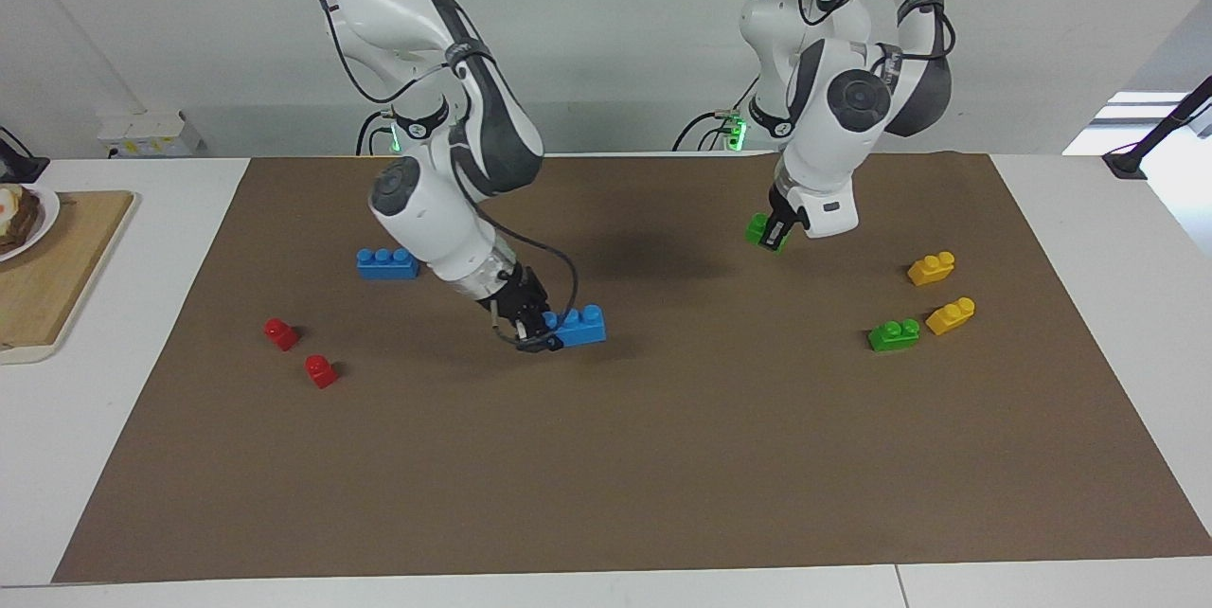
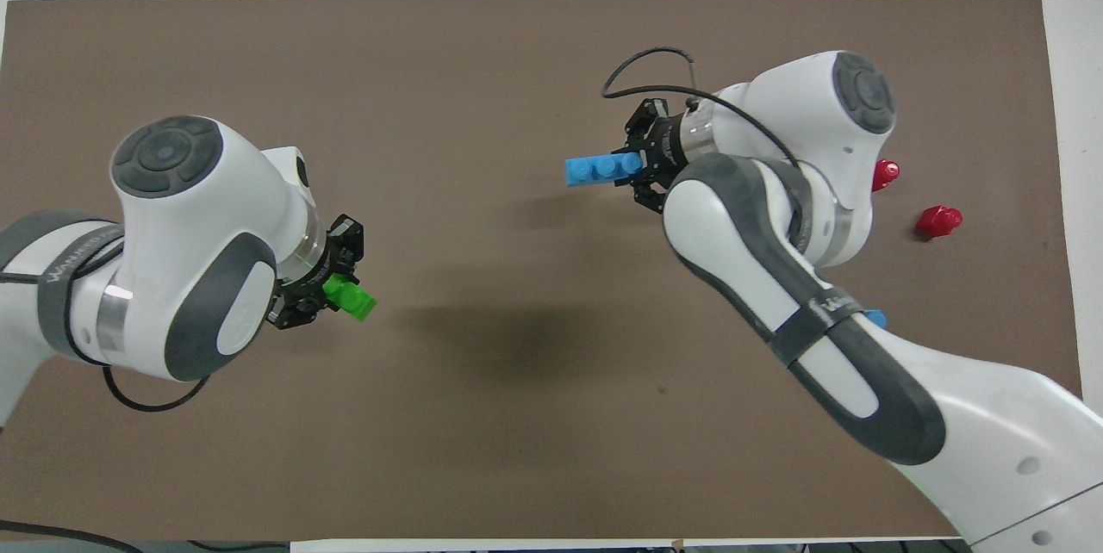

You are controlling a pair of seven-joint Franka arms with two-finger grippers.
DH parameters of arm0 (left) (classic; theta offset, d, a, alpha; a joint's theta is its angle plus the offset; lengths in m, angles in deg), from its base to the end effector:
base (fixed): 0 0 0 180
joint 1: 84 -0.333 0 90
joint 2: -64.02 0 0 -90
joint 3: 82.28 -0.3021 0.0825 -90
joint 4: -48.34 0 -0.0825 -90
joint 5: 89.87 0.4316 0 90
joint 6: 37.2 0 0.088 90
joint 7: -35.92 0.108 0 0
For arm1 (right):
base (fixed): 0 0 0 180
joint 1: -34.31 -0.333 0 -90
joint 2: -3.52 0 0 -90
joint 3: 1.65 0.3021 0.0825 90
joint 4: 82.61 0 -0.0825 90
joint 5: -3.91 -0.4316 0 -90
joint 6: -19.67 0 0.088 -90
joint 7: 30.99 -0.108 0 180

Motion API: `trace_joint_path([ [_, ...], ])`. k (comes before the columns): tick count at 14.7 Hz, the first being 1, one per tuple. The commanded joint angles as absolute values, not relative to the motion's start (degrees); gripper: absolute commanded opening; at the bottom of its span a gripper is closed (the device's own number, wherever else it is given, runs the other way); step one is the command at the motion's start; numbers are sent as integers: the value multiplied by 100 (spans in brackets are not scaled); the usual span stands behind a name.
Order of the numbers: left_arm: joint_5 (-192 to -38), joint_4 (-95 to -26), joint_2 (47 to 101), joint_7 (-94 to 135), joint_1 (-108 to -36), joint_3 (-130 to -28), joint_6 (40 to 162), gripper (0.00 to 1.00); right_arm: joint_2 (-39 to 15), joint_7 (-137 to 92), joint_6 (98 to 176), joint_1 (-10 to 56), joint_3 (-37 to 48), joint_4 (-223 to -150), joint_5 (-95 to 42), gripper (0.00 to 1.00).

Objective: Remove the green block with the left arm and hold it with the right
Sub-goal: 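Lower the green brick near the yellow bricks while the right gripper lowers blue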

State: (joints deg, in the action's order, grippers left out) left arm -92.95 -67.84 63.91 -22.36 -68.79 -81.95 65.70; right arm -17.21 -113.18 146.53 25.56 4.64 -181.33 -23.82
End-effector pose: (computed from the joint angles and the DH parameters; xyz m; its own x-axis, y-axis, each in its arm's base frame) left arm 0.5450 -0.1563 0.3946 0.7031 0.6927 -0.1610 0.6719 -0.7212 -0.1687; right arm 0.6770 0.1921 0.3556 0.1345 -0.8940 -0.4274 -0.9886 -0.0918 -0.1192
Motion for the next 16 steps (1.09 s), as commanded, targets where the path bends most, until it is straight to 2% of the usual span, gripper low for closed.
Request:
trace_joint_path([
  [1, -9356, -7276, 6068, -326, -7580, -8149, 6633, 0, -1590, -10800, 14019, 3182, 547, -18192, -2324, 0],
  [4, -9356, -7689, 5945, 1854, -8319, -8149, 7063, 0, -1476, -10377, 13543, 3877, 538, -18411, -2298, 0],
  [7, -9347, -8076, 5945, 3175, -8767, -8158, 7624, 0, -1239, -9946, 13506, 4265, 538, -18956, -2280, 0],
  [10, -9330, -8226, 6207, 3732, -8813, -8167, 8091, 0, -1002, -9631, 13812, 4398, 529, -19606, -2272, 0],
  [14, -9294, -8525, 6269, 3873, -8786, -8158, 8663, 0, -800, -9559, 14550, 4512, 538, -20441, -2272, 0],
  [16, -9294, -8683, 6279, 3873, -8777, -8158, 8900, 0, -817, -9506, 14719, 4529, 538, -20539, -2263, 0],
])
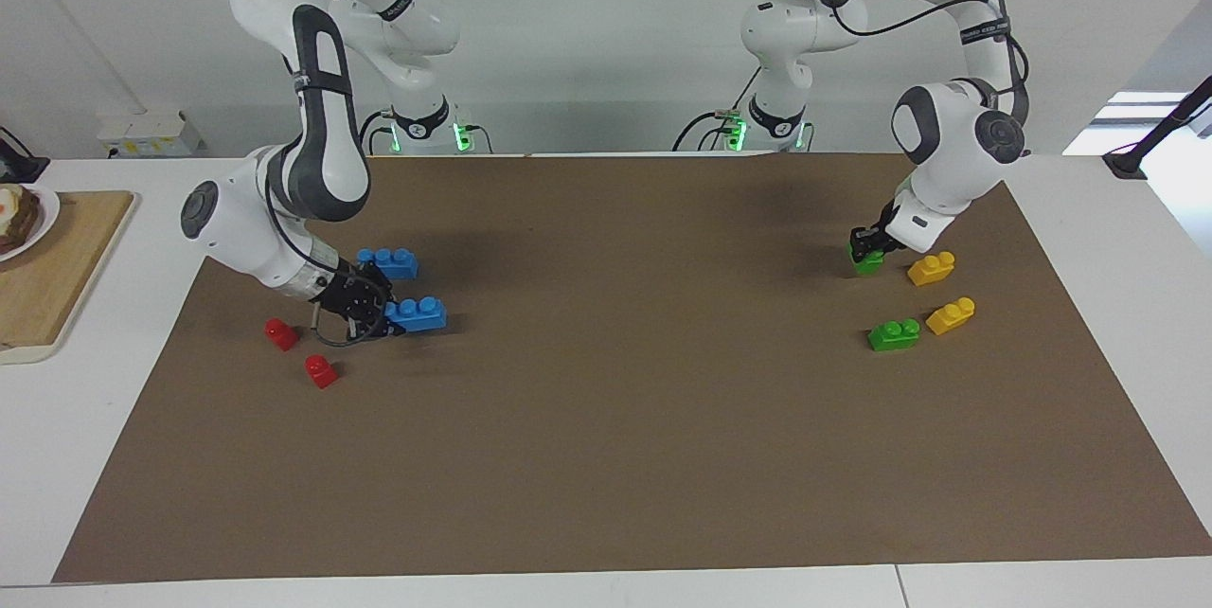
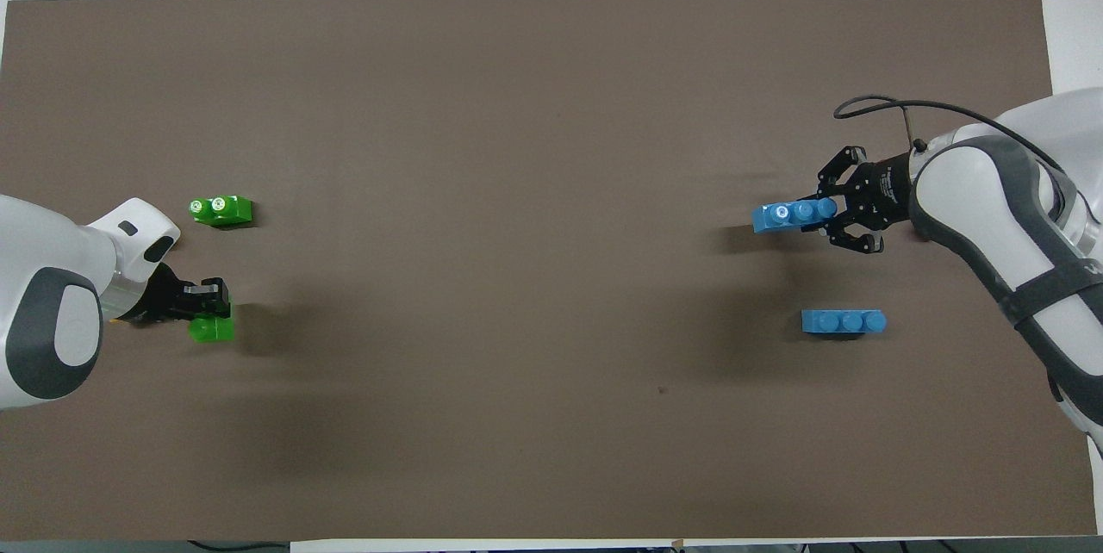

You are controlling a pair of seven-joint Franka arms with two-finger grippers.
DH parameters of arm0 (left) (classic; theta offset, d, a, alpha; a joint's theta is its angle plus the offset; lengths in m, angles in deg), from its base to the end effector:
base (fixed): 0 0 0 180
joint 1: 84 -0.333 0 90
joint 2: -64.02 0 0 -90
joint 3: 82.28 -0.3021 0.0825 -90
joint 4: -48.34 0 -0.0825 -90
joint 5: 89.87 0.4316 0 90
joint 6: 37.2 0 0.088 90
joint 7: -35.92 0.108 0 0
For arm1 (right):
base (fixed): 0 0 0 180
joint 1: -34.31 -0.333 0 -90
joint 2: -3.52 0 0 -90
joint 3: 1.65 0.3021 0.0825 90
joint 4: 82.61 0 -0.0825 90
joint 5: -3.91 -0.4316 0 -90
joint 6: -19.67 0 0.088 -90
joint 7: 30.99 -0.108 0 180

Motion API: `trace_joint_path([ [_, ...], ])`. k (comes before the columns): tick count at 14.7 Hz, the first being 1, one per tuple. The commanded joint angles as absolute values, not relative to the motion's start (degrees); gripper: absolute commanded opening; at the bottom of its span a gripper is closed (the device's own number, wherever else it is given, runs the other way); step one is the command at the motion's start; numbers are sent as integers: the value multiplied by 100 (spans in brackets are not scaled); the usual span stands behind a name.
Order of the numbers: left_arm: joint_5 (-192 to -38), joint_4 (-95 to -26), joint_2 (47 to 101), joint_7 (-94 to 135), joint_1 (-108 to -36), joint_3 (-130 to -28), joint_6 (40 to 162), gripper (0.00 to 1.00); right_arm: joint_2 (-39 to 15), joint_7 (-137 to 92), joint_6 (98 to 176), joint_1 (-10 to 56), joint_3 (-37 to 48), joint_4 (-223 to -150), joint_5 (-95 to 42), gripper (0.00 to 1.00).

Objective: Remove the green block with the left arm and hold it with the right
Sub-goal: 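Lower the green brick near the yellow bricks while the right gripper lowers blue, then open the left gripper on the green brick while the right gripper releases blue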

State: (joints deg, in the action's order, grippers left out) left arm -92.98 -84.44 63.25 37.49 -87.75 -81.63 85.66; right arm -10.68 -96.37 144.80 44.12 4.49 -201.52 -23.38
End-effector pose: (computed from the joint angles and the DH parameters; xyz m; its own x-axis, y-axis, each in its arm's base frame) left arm 0.5234 0.0260 0.2881 0.9858 0.0555 -0.1584 0.0633 -0.9970 0.0445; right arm 0.6006 -0.0211 0.2561 0.0487 -0.9128 -0.4054 -0.9976 -0.0641 0.0245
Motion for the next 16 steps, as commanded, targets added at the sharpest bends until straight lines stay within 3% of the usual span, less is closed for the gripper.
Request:
trace_joint_path([
  [1, -9294, -8727, 6279, 3865, -8777, -8158, 8927, 0, -825, -9497, 14763, 4564, 538, -20592, -2263, 0],
  [2, -9294, -8780, 6279, 3864, -8760, -8158, 8936, 5, -825, -9480, 14781, 4591, 538, -20644, -2263, 0],
  [3, -9294, -8868, 6261, 3864, -8769, -8158, 9006, 19, -817, -9427, 14772, 4608, 538, -20645, -2263, 0],
  [5, -9294, -8877, 6261, 3865, -8760, -8158, 9024, 86, -817, -9418, 14764, 4784, 538, -20645, -2263, 0],
  [9, -9294, -8868, 6261, 3847, -8760, -8158, 9024, 90, -825, -9409, 14807, 4863, 538, -20654, -2272, 0],
  [11, -9294, -8702, 6270, 3768, -8734, -8158, 8919, 100, -843, -9392, 14825, 4846, 538, -20671, -2263, 0],
  [16, -9286, -7746, 6200, 3592, -8654, -8149, 7761, 100, -896, -9260, 15185, 4784, 547, -20812, -2263, 0],
])
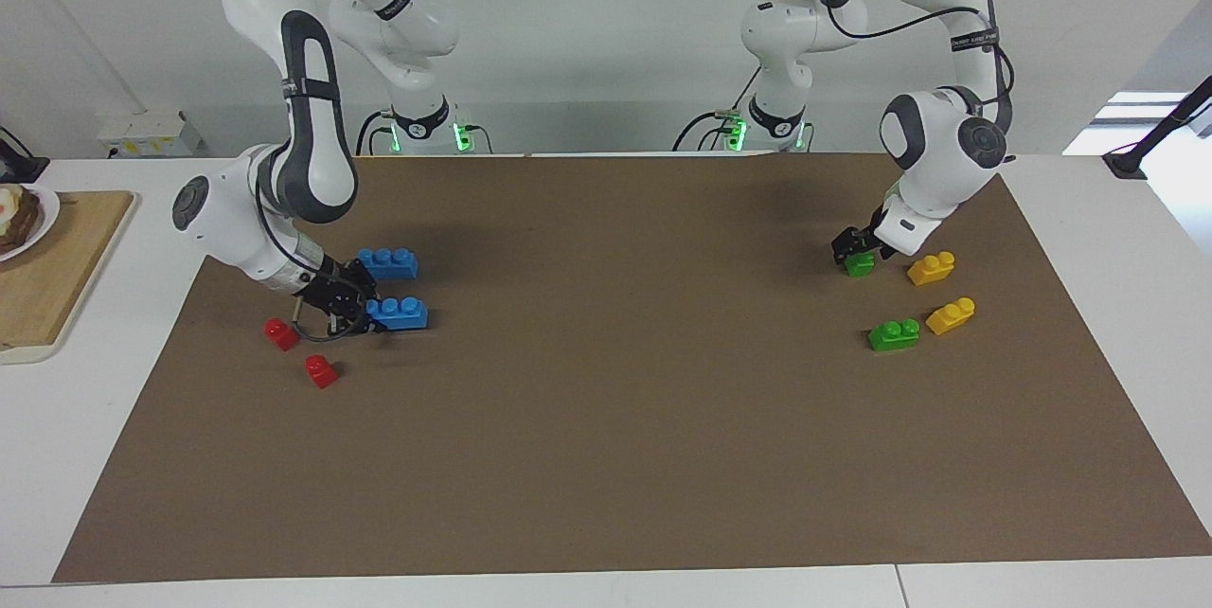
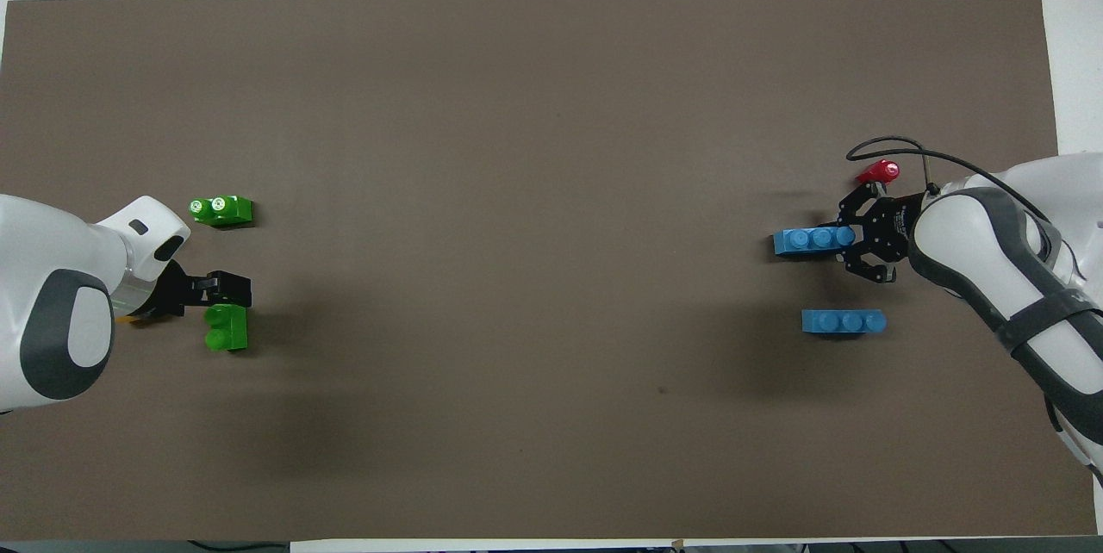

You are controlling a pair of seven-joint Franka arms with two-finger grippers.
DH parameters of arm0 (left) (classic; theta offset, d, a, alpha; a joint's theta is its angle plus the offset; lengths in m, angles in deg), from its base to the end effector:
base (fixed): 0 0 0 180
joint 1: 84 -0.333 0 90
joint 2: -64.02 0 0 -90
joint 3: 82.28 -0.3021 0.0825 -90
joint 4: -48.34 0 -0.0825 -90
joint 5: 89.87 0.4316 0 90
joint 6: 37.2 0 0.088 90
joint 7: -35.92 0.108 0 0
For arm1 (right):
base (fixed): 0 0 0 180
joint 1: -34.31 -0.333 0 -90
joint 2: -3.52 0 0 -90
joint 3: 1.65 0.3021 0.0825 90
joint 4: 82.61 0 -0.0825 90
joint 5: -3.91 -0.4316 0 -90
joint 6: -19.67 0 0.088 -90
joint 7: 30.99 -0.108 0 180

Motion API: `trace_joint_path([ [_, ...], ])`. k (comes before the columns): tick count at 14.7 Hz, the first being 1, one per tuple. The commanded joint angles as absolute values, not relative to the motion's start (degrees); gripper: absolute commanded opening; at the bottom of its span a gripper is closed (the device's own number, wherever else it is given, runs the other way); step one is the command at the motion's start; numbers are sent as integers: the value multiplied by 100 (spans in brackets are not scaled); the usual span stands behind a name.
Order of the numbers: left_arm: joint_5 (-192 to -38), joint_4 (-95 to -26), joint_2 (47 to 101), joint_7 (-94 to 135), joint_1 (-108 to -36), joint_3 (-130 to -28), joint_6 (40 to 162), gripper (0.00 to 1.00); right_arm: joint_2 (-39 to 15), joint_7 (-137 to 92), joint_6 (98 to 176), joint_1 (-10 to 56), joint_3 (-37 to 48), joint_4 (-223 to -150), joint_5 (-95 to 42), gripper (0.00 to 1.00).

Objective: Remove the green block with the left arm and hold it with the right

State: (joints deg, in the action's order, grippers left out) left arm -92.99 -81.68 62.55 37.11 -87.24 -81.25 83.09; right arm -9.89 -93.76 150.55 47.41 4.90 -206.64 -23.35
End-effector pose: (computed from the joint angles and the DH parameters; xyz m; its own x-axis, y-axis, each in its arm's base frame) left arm 0.5350 0.0180 0.3132 0.9887 0.0449 -0.1433 0.0519 -0.9976 0.0451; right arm 0.5778 -0.0543 0.2313 0.0222 -0.9270 -0.3745 -0.9997 -0.0233 -0.0016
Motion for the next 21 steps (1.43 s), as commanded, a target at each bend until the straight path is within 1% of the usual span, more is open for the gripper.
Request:
trace_joint_path([
  [1, -9286, -7578, 6191, 3601, -8663, -8158, 7593, 100, -896, -9260, 15185, 4784, 547, -20803, -2263, 0],
  [2, -9286, -7368, 6156, 3601, -8663, -8158, 7374, 100, -905, -9260, 15203, 4784, 547, -20803, -2263, 5],
  [3, -9286, -7157, 6147, 3601, -8663, -8158, 7189, 100, -905, -9251, 15220, 4767, 555, -20812, -2263, 16],
  [5, -9286, -6805, 6147, 3610, -8698, -8158, 6960, 100, -913, -9260, 15221, 4644, 547, -20786, -2272, 40],
  [7, -9286, -6384, 6208, 3618, -8742, -8158, 6575, 100, -931, -9269, 15055, 4653, 556, -20611, -2263, 81],
  [8, -9286, -6120, 6287, 3618, -8742, -8158, 6268, 100, -914, -9269, 14906, 4644, 547, -20531, -2263, 93],
  [10, -9286, -5541, 6558, 3601, -8664, -8167, 5836, 100, -913, -9286, 14616, 4653, 547, -20295, -2263, 100],
  [13, -9294, -4600, 6884, 3601, -8690, -8167, 5221, 100, -844, -9321, 14062, 4731, 538, -19917, -2263, 100],
  [14, -9277, -4397, 6981, 3601, -8690, -8167, 5079, 100, -800, -9330, 13912, 4732, 529, -19811, -2263, 100],
  [17, -9268, -4228, 7043, 3601, -8628, -8210, 4911, 100, -685, -9321, 13429, 4749, 468, -19285, -2184, 100],
  [21, -9233, -4359, 6815, 3583, -8488, -8290, 4973, 100, -667, -9120, 12788, 4767, 503, -18248, -1560, 100],
])
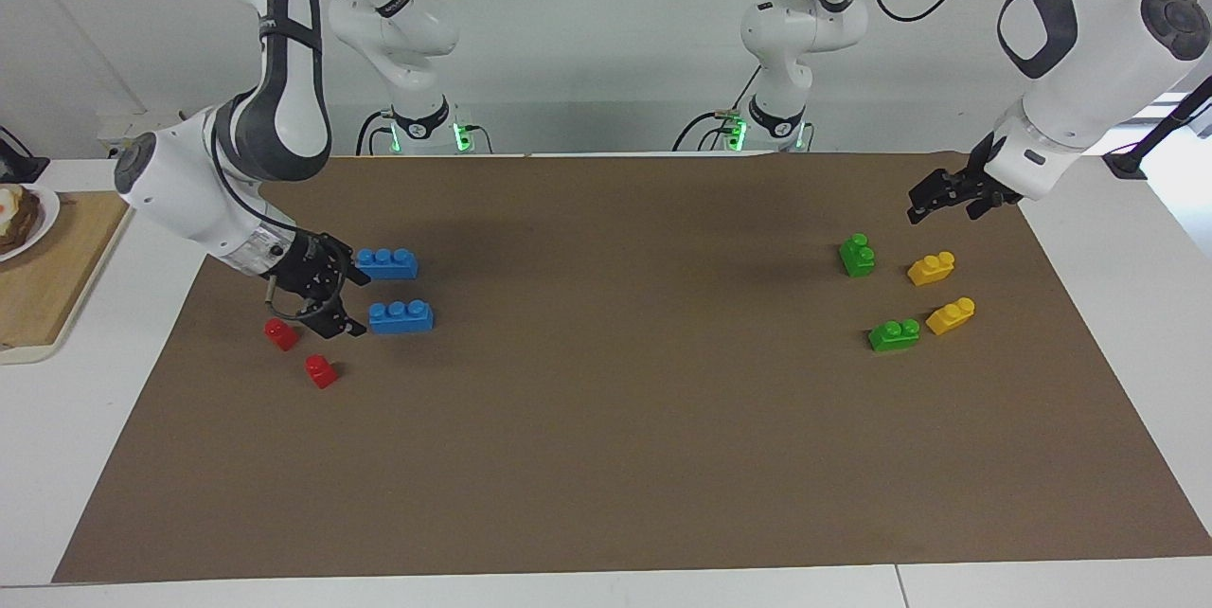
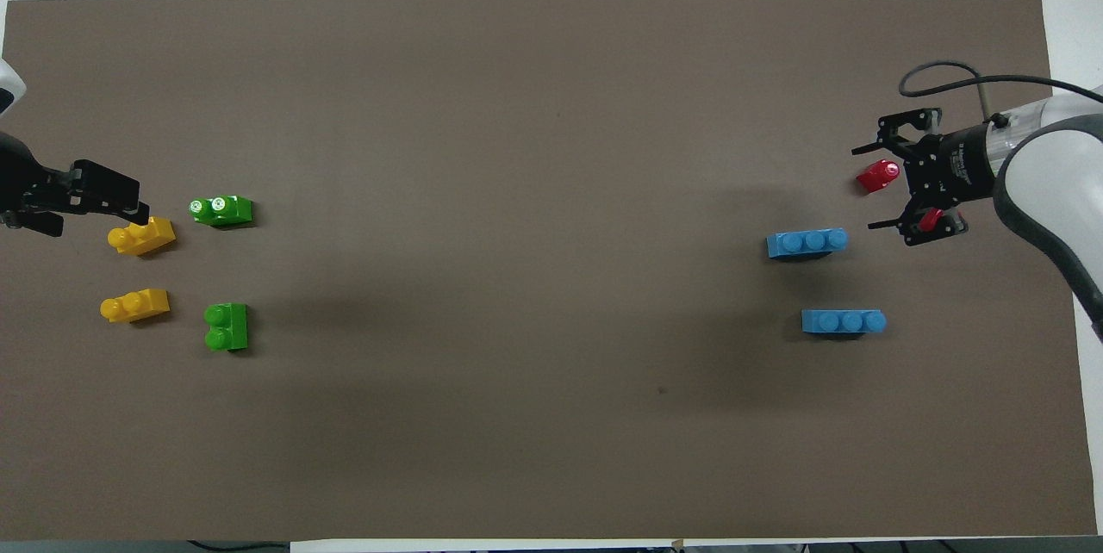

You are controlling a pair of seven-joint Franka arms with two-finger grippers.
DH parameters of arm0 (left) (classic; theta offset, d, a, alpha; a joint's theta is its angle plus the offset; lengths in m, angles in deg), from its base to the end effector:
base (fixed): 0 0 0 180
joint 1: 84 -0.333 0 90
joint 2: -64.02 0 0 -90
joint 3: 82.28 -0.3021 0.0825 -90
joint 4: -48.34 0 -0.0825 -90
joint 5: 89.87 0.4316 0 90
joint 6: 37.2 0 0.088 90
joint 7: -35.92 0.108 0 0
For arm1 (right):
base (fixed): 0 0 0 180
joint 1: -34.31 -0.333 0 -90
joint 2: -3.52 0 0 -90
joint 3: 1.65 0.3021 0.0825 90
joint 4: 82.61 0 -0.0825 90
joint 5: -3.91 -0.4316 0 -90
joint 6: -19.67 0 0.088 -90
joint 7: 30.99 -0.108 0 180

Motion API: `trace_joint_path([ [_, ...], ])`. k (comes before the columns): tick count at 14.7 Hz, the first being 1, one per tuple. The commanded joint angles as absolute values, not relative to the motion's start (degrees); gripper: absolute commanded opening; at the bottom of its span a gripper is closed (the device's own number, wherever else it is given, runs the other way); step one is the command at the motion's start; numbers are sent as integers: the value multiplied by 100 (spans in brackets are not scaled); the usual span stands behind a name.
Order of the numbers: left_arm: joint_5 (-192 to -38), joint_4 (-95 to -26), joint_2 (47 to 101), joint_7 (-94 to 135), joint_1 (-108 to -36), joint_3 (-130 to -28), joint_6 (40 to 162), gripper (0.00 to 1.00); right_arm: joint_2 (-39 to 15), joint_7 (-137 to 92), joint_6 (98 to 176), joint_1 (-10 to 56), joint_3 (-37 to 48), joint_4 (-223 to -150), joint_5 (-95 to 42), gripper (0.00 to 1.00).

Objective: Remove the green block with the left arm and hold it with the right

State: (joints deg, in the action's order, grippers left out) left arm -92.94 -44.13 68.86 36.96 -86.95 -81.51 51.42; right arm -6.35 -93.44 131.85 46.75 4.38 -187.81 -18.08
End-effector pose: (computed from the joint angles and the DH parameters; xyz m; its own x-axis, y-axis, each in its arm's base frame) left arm 0.6167 0.0178 0.5341 0.9885 0.0181 -0.1500 0.0269 -0.9980 0.0570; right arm 0.6420 -0.0492 0.4015 0.2144 -0.9114 -0.3512 -0.9765 -0.1926 -0.0965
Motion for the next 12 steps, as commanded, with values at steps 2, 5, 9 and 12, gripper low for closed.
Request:
trace_joint_path([
  [2, -9233, -4482, 6762, 3592, -8156, -8500, 4981, 100, -571, -8551, 12497, 4758, 485, -17957, -1525, 100],
  [5, -9233, -4936, 6387, 3627, -8012, -8589, 4990, 100, -369, -7542, 12198, 4706, 503, -17702, -1017, 100],
  [9, -9224, -5397, 6129, 3618, -8039, -8606, 5789, 100, 26, -5958, 11741, 4679, 503, -17595, -709, 100],
  [12, -9224, -5353, 6129, 3601, -8118, -8536, 5676, 100, 97, -5246, 11398, 4679, 529, -17438, -392, 100],
])
